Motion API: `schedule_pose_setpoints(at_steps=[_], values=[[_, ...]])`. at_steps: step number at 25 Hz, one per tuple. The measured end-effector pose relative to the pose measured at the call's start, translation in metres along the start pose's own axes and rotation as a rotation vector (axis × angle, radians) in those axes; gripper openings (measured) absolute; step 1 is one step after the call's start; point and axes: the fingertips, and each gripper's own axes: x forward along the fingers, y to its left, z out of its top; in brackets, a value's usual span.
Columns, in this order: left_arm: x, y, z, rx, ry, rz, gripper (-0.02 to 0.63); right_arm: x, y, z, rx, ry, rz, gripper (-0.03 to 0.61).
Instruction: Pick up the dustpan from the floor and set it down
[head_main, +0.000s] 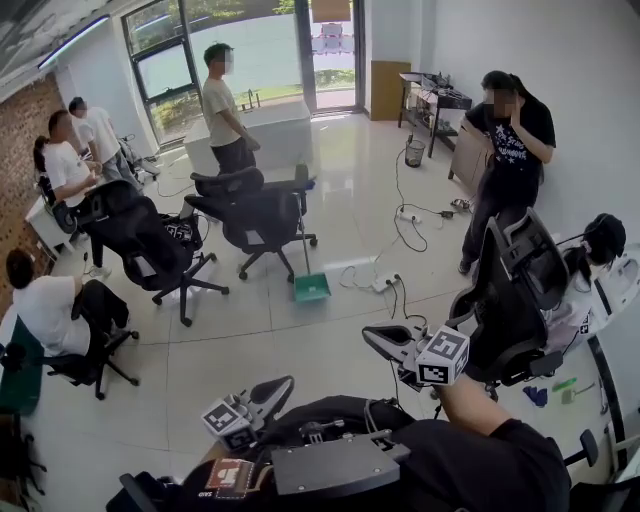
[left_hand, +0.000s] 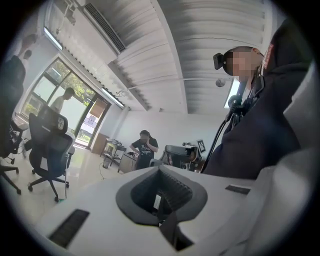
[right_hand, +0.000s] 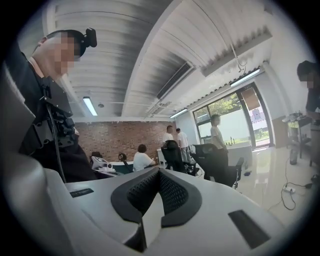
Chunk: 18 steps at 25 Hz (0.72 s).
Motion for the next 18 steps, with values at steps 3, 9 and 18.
schedule_pose_setpoints(at_steps=[3,9,18], values=[[-0.022,0.015,0.011,0.009,-0.028,0.013,0.009,0.028,0.015,0.002,-0.021,-0.002,0.012,0.014],[-0.045,0.014,0.022,0.012,-0.042,0.012,0.009,0.039,0.033,0.011,-0.042,0.007,0.009,0.014],[-0.048,0.031,0.017,0.000,-0.053,0.030,0.009,0.057,0.025,0.008,-0.055,0.018,0.029,0.014]])
